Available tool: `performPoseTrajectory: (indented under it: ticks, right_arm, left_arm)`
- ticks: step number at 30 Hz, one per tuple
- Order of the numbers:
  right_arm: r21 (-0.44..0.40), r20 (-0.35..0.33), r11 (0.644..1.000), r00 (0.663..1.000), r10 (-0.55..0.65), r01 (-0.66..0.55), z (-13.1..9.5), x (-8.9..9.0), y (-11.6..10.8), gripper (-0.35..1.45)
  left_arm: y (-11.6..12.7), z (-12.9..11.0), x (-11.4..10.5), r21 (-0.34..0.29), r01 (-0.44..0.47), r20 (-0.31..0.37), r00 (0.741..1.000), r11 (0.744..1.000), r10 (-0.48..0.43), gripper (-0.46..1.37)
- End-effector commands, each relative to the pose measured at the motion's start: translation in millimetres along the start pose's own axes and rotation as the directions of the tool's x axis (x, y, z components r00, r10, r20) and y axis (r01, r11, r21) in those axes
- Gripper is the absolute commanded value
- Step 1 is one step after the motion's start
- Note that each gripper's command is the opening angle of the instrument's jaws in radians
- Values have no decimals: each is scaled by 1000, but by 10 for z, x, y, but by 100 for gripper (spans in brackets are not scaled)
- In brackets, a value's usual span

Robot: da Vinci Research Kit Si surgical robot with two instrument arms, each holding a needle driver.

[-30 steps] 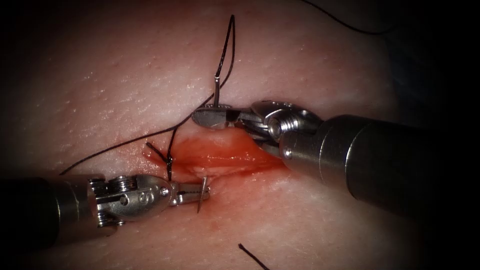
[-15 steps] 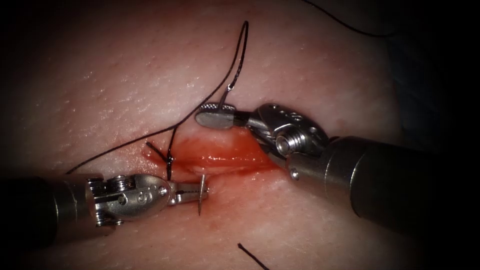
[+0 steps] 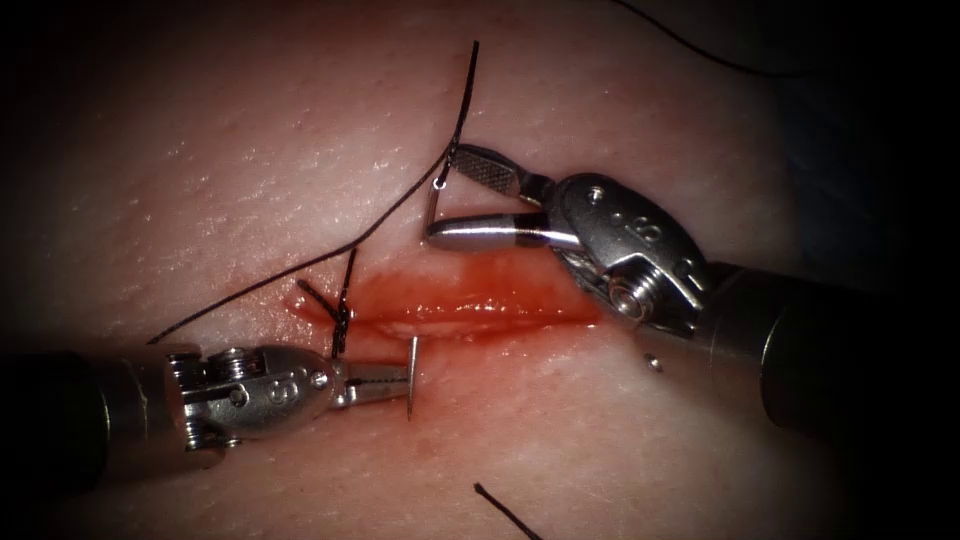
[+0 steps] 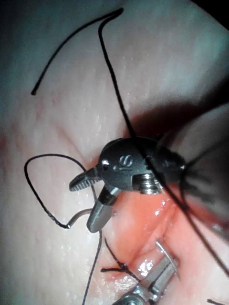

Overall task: Wound Closure
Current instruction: Use the right gripper to insert the needle through the top of the skin

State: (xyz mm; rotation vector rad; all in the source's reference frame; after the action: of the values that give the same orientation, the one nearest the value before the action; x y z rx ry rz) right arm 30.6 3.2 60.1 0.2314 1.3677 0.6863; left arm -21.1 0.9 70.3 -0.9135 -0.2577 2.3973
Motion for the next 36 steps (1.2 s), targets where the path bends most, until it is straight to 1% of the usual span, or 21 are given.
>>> performPoseTrajectory:
  ticks: [1,3,7,9,11,13,14,15,16,17,22,24,25,27,28,30,32,33,34,36]
  right_arm:
    - [-1,-1,1000,1000,-10,10,2,0,2,115]
    - [-5,0,1000,1000,-26,26,4,1,6,118]
    - [-8,-1,999,999,-43,43,9,2,3,121]
    - [-9,-1,998,998,-55,55,11,2,-1,119]
    - [-12,-1,998,999,-54,54,15,4,-4,112]
    - [-13,-1,998,998,-59,59,17,4,-5,91]
    - [-13,-2,998,998,-60,60,17,4,-5,51]
    - [-13,-2,998,998,-60,60,16,4,-5,0]
    - [-13,-2,998,998,-60,60,16,4,-5,-35]
    - [-13,-1,998,998,-65,65,16,4,-5,-35]
    - [-16,2,999,999,47,-47,17,5,-5,-35]
    - [-15,42,988,987,157,-157,18,4,-5,-35]
    - [-21,75,974,972,225,-224,18,4,-6,-35]
    - [-33,106,953,947,302,-300,18,3,-6,-35]
    - [-47,127,922,913,388,-385,17,1,-7,-35]
    - [-64,145,883,871,469,-465,16,-1,-10,-35]
    - [-94,170,819,802,573,-566,16,-6,-13,-35]
    - [-96,171,813,795,582,-575,16,-7,-13,-35]
    - [-114,194,781,757,624,-614,15,-10,-16,-35]
    - [-124,216,747,718,662,-653,15,-16,-20,-35]
  left_arm:
    - [0,1,0,-9,0,1,1000,1000,0,-35]
    - [0,1,0,-9,1,1,1000,1000,0,-35]
    - [-1,1,0,-10,0,0,1000,1000,0,-35]
    - [-1,1,-1,-10,-1,0,1000,1000,1,-35]
    - [-1,1,-1,-10,-1,0,1000,1000,1,-35]
    - [-1,1,-1,-10,-1,0,1000,1000,1,-35]
    - [-1,0,-1,-10,-1,0,1000,1000,1,-35]
    - [-1,0,-2,-10,-1,0,1000,1000,1,-35]
    - [-1,-1,-3,-11,-2,0,1000,1000,2,-35]
    - [-2,-2,-3,-12,-2,0,1000,1000,2,-35]
    - [-5,-1,-5,-15,-4,-1,1000,1000,4,-35]
    - [-7,1,-7,-16,1,-2,1000,1000,-1,-35]
    - [-8,2,-8,-15,0,-1,1000,1000,0,-35]
    - [-8,2,-9,-15,5,-1,1000,1000,-5,-35]
    - [-8,2,-9,-15,5,-1,1000,1000,-5,-35]
    - [-8,1,-9,-15,5,-1,1000,1000,-5,-35]
    - [-8,1,-8,-15,5,-1,1000,1000,-5,-35]
    - [-8,1,-8,-15,5,-1,1000,1000,-5,-35]
    - [-8,2,-7,-15,6,-1,1000,1000,-6,-35]
    - [-8,2,-7,-15,6,-1,1000,1000,-6,-35]
